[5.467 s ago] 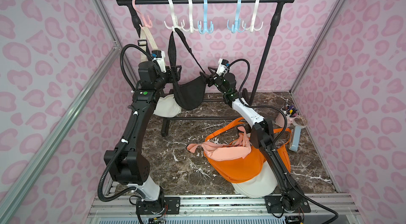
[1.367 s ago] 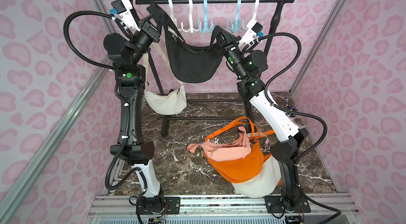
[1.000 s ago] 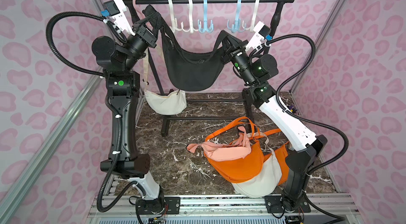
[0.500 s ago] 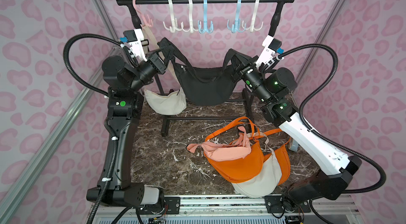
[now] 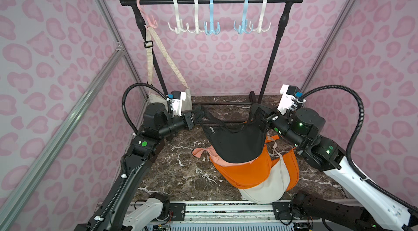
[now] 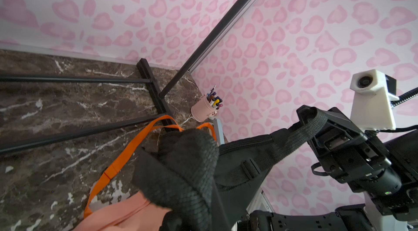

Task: Take the bag off the hook
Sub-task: Place the bag inside the bag.

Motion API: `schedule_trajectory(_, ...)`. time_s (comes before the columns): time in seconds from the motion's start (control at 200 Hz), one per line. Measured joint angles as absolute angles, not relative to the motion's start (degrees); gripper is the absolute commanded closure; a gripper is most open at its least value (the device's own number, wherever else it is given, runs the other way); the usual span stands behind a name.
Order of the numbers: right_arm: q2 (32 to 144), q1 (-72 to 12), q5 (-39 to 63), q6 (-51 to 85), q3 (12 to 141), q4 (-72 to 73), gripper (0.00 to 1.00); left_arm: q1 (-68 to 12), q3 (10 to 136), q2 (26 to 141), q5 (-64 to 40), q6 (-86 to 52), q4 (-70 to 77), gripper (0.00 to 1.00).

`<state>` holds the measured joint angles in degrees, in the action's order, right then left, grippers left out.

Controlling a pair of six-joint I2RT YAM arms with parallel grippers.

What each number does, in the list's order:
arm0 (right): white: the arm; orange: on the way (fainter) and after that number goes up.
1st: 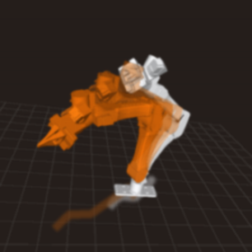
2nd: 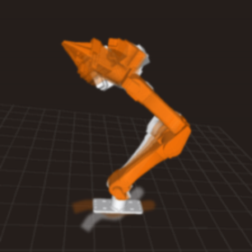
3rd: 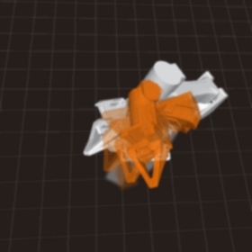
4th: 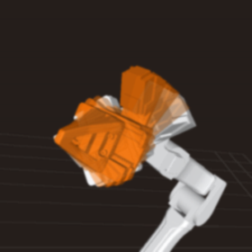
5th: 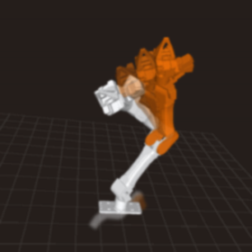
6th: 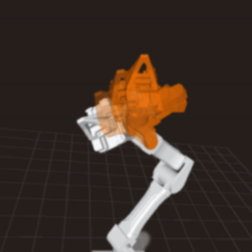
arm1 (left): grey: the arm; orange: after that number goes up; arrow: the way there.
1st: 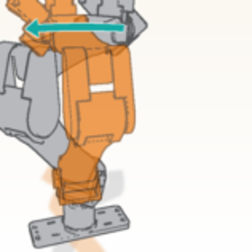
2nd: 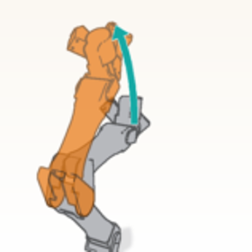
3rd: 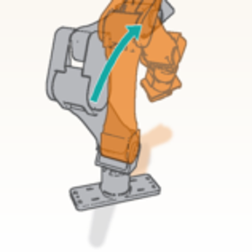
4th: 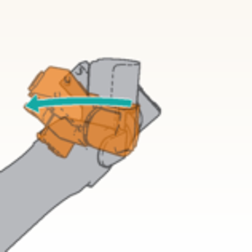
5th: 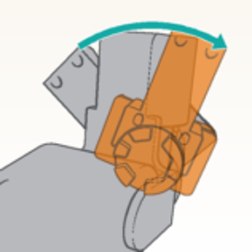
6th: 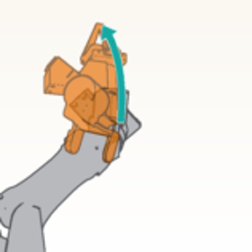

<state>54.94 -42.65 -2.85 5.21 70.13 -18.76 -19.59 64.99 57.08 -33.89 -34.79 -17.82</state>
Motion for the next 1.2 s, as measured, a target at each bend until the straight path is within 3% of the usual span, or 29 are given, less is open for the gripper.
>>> schedule_trajectory(0.19,51.8,-42.9,-2.3,7.8,68.4,-27.3,1.0,-20.6,62.9,52.5,-27.6,-34.5,-26.1,0.97)
schedule_trajectory(0.415,56.0,-46.0,3.5,7.3,69.0,-30.4,1.0,-20.5,59.2,49.2,-17.7,-34.9,-33.8,0.97)
schedule_trajectory(0.965,79.8,-45.3,3.6,7.1,69.8,-26.9,1.0,-11.6,45.5,59.4,-9.6,-37.1,-29.6,0.96)
schedule_trajectory(1.2,90.2,-44.7,7.2,7.1,76.2,-29.0,1.0,-7.5,41.8,62.6,-9.1,-36.9,-27.7,0.9)
